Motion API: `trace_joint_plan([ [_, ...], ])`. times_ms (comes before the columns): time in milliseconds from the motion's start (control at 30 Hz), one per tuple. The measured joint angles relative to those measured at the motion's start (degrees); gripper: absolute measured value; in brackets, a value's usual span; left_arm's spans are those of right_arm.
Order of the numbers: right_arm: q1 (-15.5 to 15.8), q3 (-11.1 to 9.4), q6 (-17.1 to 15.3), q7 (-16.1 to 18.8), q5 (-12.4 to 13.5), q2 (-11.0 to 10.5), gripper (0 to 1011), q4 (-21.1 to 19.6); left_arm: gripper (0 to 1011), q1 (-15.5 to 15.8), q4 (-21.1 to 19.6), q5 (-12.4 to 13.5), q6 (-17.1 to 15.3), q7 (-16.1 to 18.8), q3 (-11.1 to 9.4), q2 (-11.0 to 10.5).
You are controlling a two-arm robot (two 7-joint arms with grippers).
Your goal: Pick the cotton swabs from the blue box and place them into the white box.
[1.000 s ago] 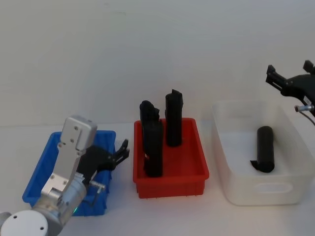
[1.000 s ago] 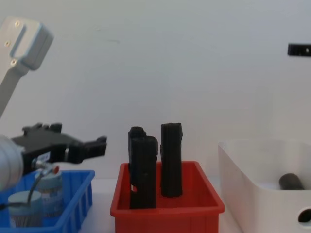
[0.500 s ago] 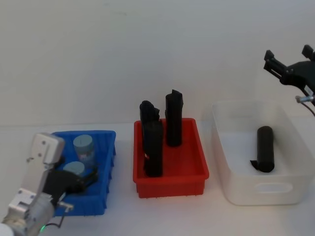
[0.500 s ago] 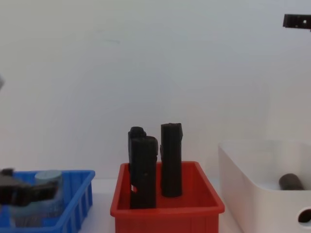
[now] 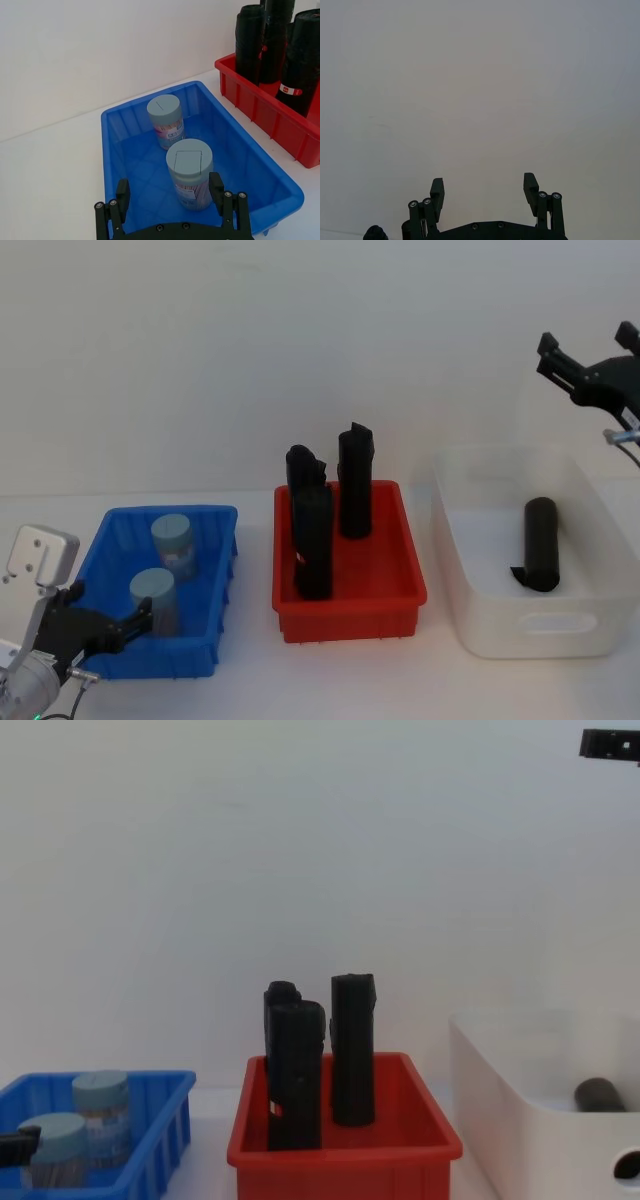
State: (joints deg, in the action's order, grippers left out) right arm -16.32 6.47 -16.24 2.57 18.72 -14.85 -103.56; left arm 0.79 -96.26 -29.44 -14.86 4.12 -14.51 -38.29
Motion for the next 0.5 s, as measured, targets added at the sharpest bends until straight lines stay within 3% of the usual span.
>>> trace_joint_plan([
  [500,0.1,0.0,0.1,0.1,0.1,0.0,1002,-0.3,1004,2.2,3.9,0.3,2.7,-6.3,0.4,0.8],
])
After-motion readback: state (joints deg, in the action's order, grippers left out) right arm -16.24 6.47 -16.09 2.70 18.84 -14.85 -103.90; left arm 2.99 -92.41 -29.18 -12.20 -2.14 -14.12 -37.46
